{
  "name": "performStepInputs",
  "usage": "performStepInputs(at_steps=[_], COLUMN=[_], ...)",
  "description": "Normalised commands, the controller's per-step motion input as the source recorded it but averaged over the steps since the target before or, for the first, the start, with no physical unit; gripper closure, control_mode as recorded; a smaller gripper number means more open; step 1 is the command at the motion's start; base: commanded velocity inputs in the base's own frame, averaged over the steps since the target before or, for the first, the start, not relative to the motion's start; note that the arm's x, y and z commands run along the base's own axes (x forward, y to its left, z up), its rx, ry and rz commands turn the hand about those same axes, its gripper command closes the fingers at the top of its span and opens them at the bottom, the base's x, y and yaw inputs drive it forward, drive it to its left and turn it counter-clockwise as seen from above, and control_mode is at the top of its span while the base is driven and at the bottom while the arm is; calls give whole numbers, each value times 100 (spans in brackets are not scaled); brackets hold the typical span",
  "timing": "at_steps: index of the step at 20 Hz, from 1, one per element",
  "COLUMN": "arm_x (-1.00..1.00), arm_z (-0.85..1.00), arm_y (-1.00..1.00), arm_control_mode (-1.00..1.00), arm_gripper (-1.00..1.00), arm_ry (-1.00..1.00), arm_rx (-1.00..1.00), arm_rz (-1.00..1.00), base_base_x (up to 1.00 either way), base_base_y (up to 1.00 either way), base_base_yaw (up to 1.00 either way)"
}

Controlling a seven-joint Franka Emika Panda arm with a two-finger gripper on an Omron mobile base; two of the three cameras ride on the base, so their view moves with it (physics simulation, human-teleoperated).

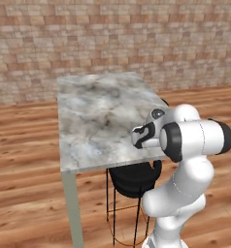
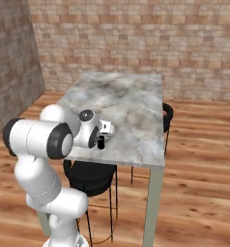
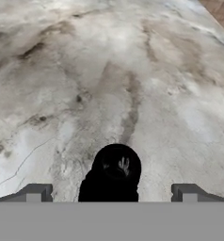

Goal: Place the large bottle from the dining counter next to the other large bottle outside the sink, and place the small bottle from the dining counter next to the other small bottle inside the sink.

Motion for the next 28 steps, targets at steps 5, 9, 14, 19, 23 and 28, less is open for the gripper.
performStepInputs(at_steps=[5, 9, 14, 19, 23, 28], arm_x=[11, 9, 5, 6, 0, 0], arm_z=[-5, -8, -4, 0, 0, 1], arm_y=[0, 0, 0, 0, 0, 0], arm_control_mode=[-100, -100, -100, -100, -100, -100], arm_gripper=[-100, -100, 100, 100, 100, 100], arm_ry=[0, 0, 0, 0, 0, 0], arm_rx=[0, 0, 0, 0, 0, 0], arm_rz=[0, 0, 0, 0, 0, 0], base_base_x=[0, 0, 0, 0, 0, 0], base_base_y=[0, 0, 0, 0, 0, 0], base_base_yaw=[0, 0, 0, 0, 0, 0])
